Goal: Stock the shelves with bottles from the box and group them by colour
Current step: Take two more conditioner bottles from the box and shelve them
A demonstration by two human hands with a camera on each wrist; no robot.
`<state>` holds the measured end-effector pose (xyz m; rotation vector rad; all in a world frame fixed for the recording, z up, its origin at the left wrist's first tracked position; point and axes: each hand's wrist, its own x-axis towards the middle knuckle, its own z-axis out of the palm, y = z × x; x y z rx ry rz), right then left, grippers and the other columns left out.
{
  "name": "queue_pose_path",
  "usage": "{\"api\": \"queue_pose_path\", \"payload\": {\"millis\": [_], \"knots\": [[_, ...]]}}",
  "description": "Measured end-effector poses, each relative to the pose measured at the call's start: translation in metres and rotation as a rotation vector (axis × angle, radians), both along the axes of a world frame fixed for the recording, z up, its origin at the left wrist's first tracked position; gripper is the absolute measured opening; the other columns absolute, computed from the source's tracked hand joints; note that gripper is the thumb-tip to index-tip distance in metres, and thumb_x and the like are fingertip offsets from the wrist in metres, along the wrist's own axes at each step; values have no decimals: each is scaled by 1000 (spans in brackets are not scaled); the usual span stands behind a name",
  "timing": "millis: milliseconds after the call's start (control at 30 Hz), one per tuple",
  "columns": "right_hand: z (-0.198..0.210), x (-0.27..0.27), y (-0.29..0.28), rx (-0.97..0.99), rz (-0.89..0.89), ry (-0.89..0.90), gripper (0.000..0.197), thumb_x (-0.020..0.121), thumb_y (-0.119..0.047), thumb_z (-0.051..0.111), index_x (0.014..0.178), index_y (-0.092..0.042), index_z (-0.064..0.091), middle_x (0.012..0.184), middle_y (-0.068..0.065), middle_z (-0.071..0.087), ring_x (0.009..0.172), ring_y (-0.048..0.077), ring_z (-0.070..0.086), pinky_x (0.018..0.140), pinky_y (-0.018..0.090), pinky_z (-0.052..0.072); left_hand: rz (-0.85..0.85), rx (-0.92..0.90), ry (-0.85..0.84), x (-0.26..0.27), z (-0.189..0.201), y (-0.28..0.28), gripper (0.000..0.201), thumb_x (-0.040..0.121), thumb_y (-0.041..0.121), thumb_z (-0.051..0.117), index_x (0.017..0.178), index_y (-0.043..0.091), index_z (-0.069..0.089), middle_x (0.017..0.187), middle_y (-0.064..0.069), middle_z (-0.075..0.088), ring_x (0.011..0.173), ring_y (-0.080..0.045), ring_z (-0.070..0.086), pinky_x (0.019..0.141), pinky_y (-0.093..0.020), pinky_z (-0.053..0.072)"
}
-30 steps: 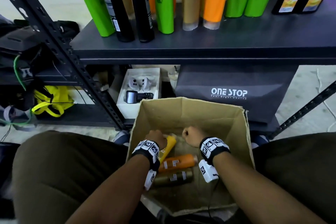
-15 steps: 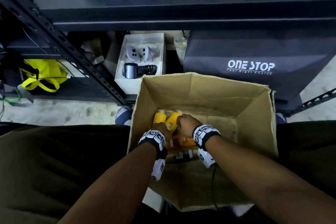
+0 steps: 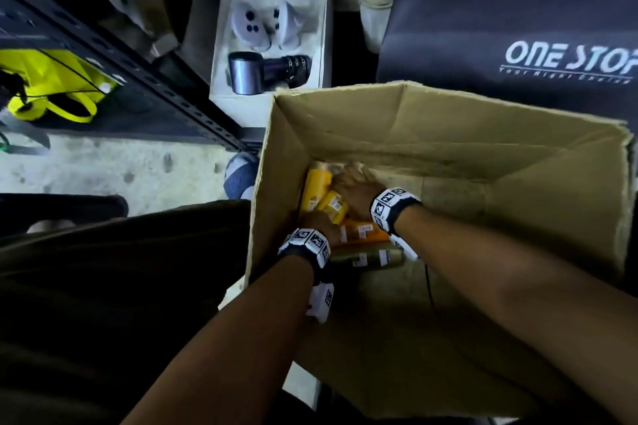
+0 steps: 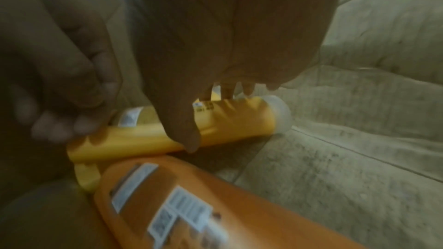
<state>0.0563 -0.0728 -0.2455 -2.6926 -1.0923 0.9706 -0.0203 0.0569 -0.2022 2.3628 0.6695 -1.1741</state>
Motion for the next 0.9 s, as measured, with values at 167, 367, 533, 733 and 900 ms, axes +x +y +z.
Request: {"api": "queue_pose_path", "payload": {"millis": [167, 367, 533, 733, 900], "knots": [[-6, 1, -3, 36, 28, -63, 67, 96, -28, 60, 155, -20, 29, 165, 5, 21, 155, 33, 7, 123, 57, 3, 30, 4, -22, -2, -2, -2, 51, 95, 36, 66, 136, 7, 58, 138, -18, 58, 121, -34, 59, 96, -36, 51], [-1, 2, -13, 16, 77, -164, 61, 94, -23, 60, 149, -14, 38, 147, 17, 35, 134, 38, 33, 108, 48, 33, -15, -24, -29, -1, 5, -4, 47, 94, 39, 69, 129, 8, 63, 131, -14, 63, 116, -34, 62, 96, -38, 52], [-3, 1, -42, 13, -113, -2, 66, 90, -30, 71, 144, -14, 38, 144, 15, 35, 128, 38, 40, 100, 47, 42, -172, -26, -34, 4, -10, -10, 54, 101, 34, 59, 150, 16, 46, 149, -12, 51, 132, -32, 53, 107, -38, 46], [-13, -9, -83, 82, -438, 41, 59, 89, -24, 67, 141, -19, 40, 140, 12, 50, 124, 37, 48, 103, 46, 32, -382, 57, -62, 6, -32, -24, 45, 96, 26, 63, 139, 15, 53, 141, -16, 49, 128, -36, 53, 104, -46, 47], [-14, -14, -93, 181, -692, 53, 63, 85, -30, 74, 140, -24, 42, 141, 11, 50, 127, 37, 47, 103, 46, 35, -507, 100, -43, 10, -48, -31, 49, 93, 30, 65, 139, 16, 55, 142, -16, 48, 133, -37, 45, 111, -48, 40]]}}
